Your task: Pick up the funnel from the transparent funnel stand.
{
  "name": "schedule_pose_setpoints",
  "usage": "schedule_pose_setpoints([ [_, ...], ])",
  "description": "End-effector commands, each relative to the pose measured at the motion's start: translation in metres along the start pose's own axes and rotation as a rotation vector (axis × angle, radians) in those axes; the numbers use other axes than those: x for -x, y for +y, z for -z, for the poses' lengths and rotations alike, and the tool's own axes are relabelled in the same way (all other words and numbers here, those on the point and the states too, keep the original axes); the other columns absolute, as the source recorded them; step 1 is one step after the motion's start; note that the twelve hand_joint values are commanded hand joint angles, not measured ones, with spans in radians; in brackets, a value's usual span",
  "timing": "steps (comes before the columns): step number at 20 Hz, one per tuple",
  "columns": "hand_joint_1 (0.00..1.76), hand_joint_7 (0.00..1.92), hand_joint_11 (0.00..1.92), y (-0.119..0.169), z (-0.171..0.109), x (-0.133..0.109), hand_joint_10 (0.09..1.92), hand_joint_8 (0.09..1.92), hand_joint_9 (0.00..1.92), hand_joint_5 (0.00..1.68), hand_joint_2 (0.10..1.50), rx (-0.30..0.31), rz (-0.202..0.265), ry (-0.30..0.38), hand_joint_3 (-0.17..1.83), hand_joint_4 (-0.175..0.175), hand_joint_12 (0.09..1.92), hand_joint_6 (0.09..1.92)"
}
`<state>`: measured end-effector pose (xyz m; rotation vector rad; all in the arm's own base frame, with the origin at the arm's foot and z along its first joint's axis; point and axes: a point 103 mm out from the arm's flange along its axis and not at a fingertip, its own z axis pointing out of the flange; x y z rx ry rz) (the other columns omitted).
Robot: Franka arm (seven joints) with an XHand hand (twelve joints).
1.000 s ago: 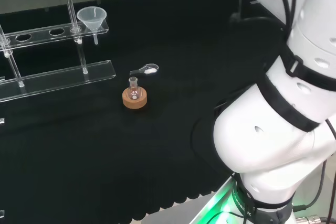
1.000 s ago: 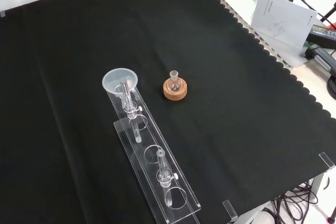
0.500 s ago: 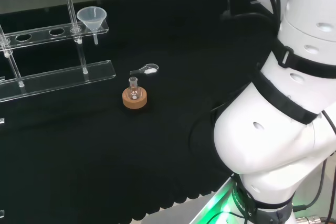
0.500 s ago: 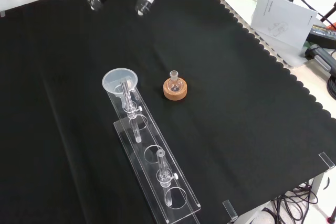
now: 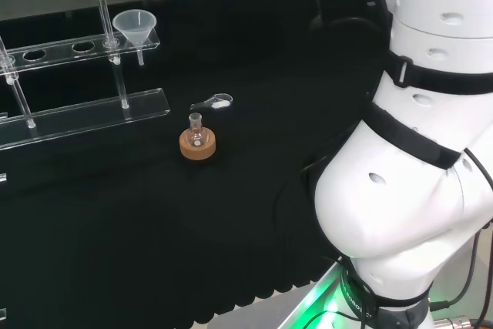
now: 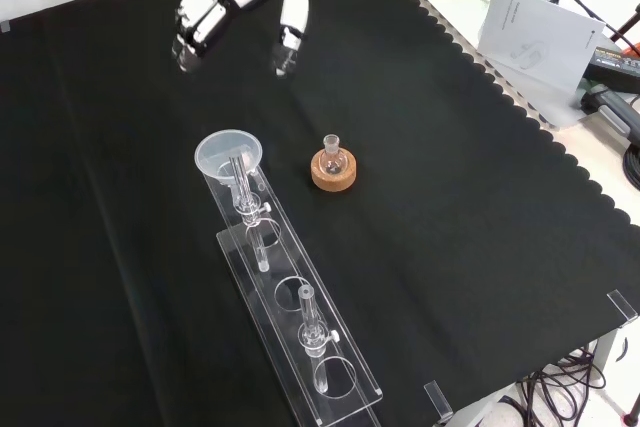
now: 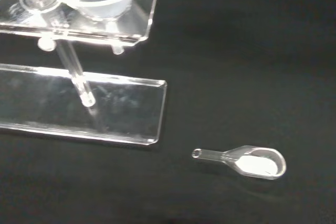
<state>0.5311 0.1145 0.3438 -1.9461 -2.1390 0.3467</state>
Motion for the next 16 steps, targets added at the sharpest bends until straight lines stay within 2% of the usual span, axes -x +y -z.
schedule_pose_setpoints([
  [1, 0.53, 0.0, 0.26, 0.007, -0.007, -0.025, 0.79, 0.52, 0.15, 0.16, 0.86, -0.035, 0.016, -0.013, 0.2, -0.041, 1.49, 0.09],
  [4, 0.56, 0.0, 0.26, 0.014, -0.011, -0.032, 0.81, 0.41, 0.11, 0.1, 0.84, -0.063, 0.01, -0.028, 0.2, -0.043, 1.5, 0.09],
  [10, 0.62, 0.0, 0.24, 0.027, -0.018, -0.039, 0.84, 0.34, 0.07, 0.05, 0.8, -0.09, -0.006, -0.04, 0.21, -0.058, 1.5, 0.09],
  [16, 0.65, 0.0, 0.22, 0.041, -0.023, -0.046, 0.83, 0.18, 0.0, 0.01, 0.77, -0.137, 0.021, -0.038, 0.24, -0.052, 1.51, 0.09],
])
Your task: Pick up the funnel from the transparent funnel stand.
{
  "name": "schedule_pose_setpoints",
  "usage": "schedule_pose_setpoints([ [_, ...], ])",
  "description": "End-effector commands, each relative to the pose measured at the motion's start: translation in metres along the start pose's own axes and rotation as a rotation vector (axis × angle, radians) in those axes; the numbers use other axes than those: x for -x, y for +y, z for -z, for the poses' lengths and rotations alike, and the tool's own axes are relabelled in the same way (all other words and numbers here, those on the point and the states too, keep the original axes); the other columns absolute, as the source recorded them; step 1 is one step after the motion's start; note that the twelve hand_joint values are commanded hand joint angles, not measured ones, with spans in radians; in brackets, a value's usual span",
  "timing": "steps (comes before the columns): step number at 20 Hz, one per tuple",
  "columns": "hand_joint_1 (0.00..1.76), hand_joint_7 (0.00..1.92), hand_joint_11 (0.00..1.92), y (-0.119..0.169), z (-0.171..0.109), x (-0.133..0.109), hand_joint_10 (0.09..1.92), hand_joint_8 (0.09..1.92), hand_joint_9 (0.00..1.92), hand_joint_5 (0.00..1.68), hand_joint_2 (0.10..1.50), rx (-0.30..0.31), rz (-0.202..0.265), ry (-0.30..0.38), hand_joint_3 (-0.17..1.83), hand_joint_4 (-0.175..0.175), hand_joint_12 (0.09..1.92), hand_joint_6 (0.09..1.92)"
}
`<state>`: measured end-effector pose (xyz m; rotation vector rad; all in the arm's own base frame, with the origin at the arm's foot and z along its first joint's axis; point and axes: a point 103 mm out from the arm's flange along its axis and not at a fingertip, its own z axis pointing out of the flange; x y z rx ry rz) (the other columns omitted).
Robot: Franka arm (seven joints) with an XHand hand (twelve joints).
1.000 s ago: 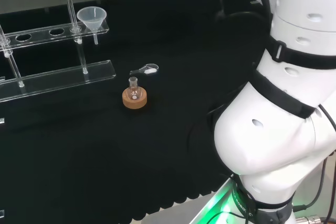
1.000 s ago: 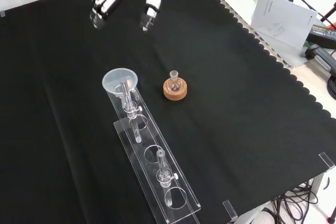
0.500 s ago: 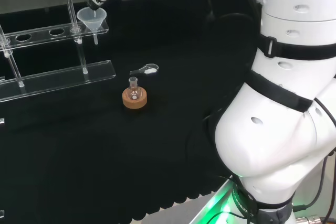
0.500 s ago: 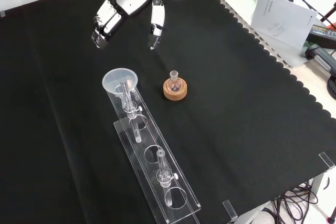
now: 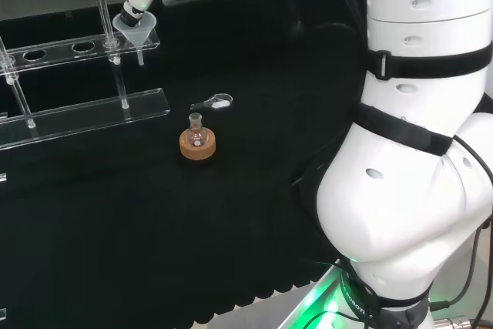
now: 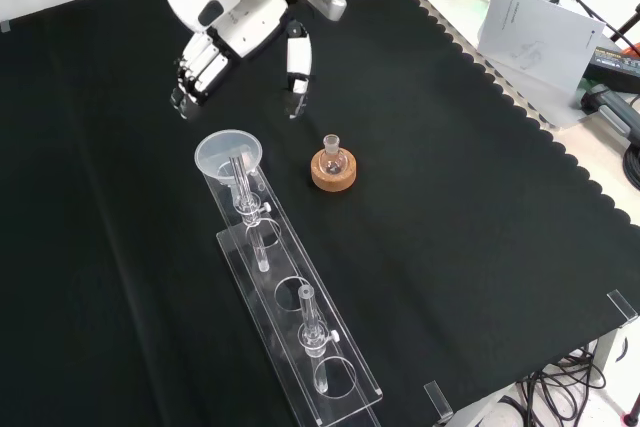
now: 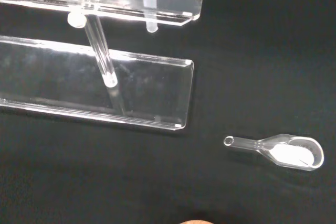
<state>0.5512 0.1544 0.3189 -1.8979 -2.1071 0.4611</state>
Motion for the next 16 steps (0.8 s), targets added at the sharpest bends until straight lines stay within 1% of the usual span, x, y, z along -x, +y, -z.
schedule_pose_setpoints([
  [1, 0.66, 0.0, 0.22, 0.013, -0.007, -0.009, 0.82, 0.17, 0.0, 0.0, 0.77, -0.056, 0.018, -0.014, 0.24, -0.05, 1.51, 0.09],
  [2, 0.66, 0.0, 0.22, 0.014, -0.009, -0.01, 0.81, 0.15, 0.0, 0.0, 0.76, -0.065, 0.016, -0.014, 0.25, -0.05, 1.51, 0.09],
  [3, 0.66, 0.0, 0.22, 0.016, -0.009, -0.013, 0.79, 0.12, 0.0, 0.0, 0.76, -0.077, 0.028, -0.02, 0.25, -0.049, 1.51, 0.09],
  [5, 0.67, 0.0, 0.21, 0.019, -0.01, -0.013, 0.73, 0.09, 0.0, 0.0, 0.74, -0.085, 0.024, -0.023, 0.25, -0.047, 1.51, 0.09],
  [7, 0.69, 0.0, 0.21, 0.022, -0.013, -0.015, 0.69, 0.09, 0.0, 0.0, 0.73, -0.089, 0.02, -0.029, 0.25, -0.047, 1.51, 0.09],
  [14, 0.7, 0.0, 0.21, 0.034, -0.02, -0.023, 0.72, 0.09, 0.0, 0.0, 0.71, -0.079, 0.013, -0.05, 0.26, -0.047, 1.52, 0.09],
  [16, 0.7, 0.0, 0.21, 0.038, -0.023, -0.023, 0.73, 0.09, 0.0, 0.0, 0.71, -0.069, 0.016, -0.045, 0.27, -0.047, 1.52, 0.09],
])
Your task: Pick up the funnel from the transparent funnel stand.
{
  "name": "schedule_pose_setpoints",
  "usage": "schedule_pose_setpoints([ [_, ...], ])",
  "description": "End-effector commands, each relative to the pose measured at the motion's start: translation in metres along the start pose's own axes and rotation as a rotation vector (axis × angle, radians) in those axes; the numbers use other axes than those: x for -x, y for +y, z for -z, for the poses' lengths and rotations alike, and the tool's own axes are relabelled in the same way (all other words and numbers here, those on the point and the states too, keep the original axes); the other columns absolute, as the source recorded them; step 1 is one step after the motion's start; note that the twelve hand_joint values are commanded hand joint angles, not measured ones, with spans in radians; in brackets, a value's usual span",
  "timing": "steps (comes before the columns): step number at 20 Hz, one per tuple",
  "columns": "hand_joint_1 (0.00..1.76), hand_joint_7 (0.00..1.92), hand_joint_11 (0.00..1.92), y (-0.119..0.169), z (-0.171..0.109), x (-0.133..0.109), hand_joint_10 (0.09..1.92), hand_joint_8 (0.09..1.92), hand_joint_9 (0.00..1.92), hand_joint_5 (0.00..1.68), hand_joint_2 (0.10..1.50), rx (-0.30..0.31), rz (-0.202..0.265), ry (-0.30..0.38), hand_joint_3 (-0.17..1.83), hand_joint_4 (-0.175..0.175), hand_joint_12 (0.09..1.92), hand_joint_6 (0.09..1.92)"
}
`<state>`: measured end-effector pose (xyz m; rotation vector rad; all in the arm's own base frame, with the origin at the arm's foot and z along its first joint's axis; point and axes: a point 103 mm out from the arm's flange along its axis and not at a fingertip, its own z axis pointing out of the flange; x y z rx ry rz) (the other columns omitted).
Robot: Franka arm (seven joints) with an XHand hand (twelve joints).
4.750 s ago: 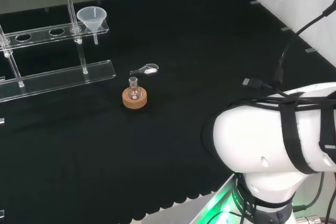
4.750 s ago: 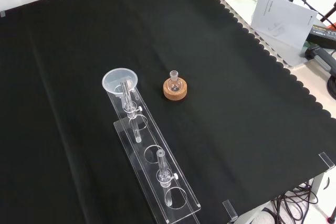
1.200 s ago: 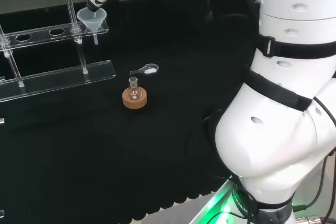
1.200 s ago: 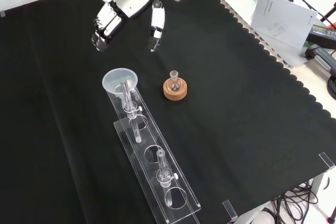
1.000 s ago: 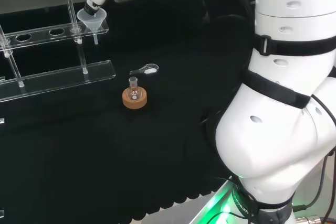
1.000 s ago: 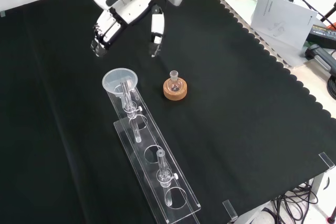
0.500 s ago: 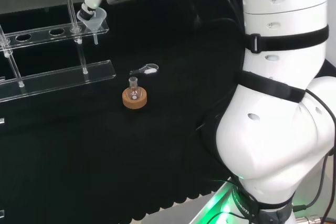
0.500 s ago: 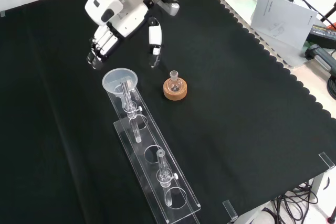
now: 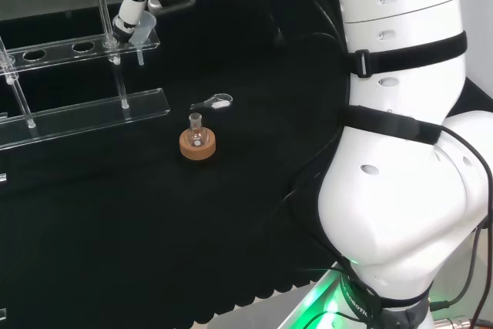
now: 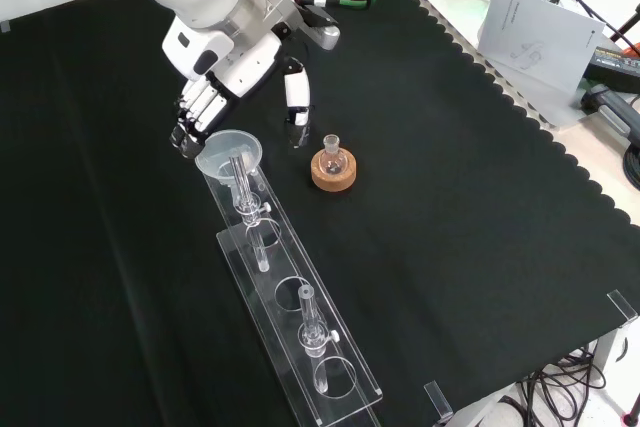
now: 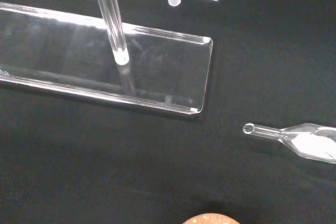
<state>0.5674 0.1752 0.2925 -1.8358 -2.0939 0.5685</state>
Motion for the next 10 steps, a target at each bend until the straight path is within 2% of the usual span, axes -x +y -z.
schedule_pose_setpoints([
  [1, 0.7, 0.0, 0.22, 0.012, -0.0067, -0.003, 0.73, 0.09, 0.0, 0.0, 0.71, 0.023, -0.003, -0.003, 0.27, -0.048, 1.52, 0.09],
  [10, 0.69, 0.01, 0.24, 0.0196, -0.0077, -0.0086, 0.82, 0.09, 0.0, 0.0, 0.7, 0.037, -0.005, -0.024, 0.29, -0.045, 1.52, 0.09],
])
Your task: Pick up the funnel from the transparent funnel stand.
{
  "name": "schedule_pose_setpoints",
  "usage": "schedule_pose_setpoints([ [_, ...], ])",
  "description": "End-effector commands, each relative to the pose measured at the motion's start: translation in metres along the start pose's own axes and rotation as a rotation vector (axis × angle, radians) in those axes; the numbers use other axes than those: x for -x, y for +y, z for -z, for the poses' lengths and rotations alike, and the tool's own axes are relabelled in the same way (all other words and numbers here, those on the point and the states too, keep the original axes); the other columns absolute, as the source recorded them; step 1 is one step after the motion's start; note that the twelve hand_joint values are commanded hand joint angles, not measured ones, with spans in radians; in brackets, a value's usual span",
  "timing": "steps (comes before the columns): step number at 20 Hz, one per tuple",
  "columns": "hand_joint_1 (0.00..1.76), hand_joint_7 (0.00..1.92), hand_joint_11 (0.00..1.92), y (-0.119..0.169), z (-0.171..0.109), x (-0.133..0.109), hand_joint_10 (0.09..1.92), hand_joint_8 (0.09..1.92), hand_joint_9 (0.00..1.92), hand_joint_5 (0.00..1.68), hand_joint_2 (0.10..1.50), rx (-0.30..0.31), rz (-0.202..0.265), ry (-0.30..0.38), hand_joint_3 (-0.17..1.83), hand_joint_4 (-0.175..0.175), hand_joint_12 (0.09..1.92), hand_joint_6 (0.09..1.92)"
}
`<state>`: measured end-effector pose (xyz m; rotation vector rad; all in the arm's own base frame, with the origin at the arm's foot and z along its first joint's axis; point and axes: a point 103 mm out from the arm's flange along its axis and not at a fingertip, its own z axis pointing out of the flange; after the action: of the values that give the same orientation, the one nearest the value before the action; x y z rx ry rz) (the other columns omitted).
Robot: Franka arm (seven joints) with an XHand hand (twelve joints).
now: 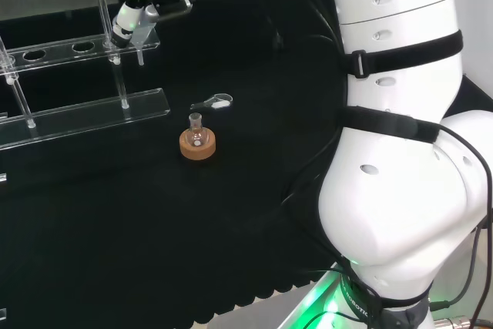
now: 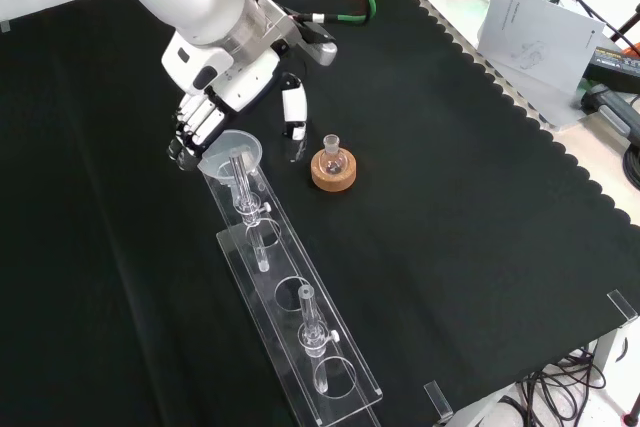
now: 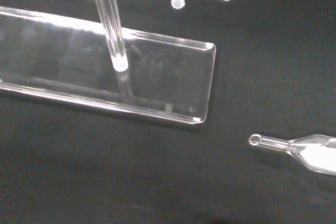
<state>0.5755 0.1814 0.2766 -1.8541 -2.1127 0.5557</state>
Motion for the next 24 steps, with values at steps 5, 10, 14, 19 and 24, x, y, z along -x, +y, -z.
schedule_pose_setpoints([
  [5, 0.7, 0.03, 0.24, 0.01, 0.0, -0.001, 0.86, 0.09, 0.0, 0.02, 0.7, 0.006, 0.01, -0.02, 0.31, -0.044, 1.52, 0.09],
  [10, 0.71, 0.06, 0.26, 0.016, -0.003, 0.005, 0.88, 0.09, 0.04, 0.05, 0.71, 0.006, -0.012, -0.009, 0.32, -0.043, 1.51, 0.09],
  [14, 0.71, 0.07, 0.27, 0.017, -0.004, 0.008, 0.88, 0.1, 0.06, 0.06, 0.71, -0.003, 0.001, -0.009, 0.33, -0.042, 1.5, 0.09],
  [19, 0.71, 0.01, 0.27, 0.023, -0.008, 0.008, 0.85, 0.34, 0.1, 0.09, 0.7, -0.014, -0.008, -0.018, 0.37, -0.038, 1.48, 0.09],
  [24, 0.7, 0.0, 0.27, 0.025, -0.013, 0.007, 0.82, 0.54, 0.19, 0.14, 0.69, -0.015, -0.009, -0.026, 0.4, -0.039, 1.48, 0.09],
])
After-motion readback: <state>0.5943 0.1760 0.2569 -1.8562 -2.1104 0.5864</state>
